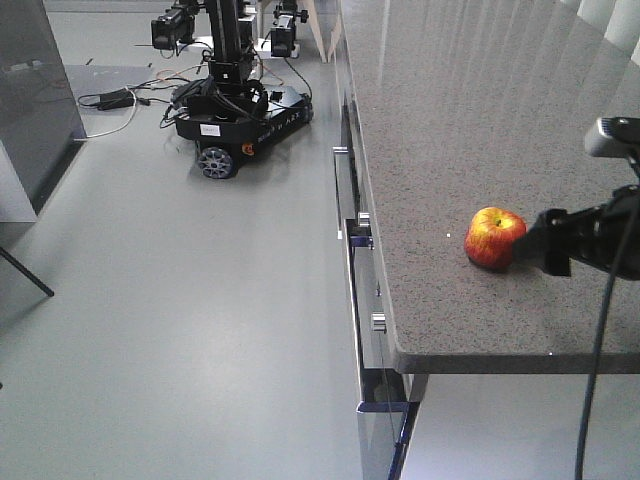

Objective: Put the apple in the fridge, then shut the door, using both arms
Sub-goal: 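Close the right gripper around the apple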

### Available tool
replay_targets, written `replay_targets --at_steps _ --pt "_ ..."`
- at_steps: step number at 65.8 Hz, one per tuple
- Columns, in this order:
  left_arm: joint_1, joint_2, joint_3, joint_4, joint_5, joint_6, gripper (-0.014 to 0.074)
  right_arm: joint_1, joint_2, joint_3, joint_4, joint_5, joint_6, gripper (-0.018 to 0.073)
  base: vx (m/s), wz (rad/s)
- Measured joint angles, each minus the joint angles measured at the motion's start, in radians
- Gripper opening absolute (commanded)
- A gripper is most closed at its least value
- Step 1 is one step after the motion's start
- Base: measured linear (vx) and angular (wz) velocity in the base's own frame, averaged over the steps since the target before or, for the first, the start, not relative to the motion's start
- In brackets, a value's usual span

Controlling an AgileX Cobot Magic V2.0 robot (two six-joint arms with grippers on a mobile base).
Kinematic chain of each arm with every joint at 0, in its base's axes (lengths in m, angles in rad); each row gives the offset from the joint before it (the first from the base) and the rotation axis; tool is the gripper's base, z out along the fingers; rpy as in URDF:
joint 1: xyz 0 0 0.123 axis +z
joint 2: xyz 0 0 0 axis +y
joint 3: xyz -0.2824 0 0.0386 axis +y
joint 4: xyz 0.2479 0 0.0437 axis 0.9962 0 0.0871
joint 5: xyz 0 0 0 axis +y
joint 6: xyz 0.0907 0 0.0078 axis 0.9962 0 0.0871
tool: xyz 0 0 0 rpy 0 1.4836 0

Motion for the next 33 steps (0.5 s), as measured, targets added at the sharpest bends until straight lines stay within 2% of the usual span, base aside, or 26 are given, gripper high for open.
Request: replay_targets --at_steps 15,33 --pt "0.000 0.000 0.000 0.000 0.000 0.000 -0.0006 0.000 0.167 -0.121 0.033 0.023 0.026 0.0594 0.00 0.00" --pt "0.000 0.000 0.000 0.000 0.000 0.000 -0.0006 0.000 0.328 -0.241 0.006 0.024 0.148 0.0594 0.00 0.00"
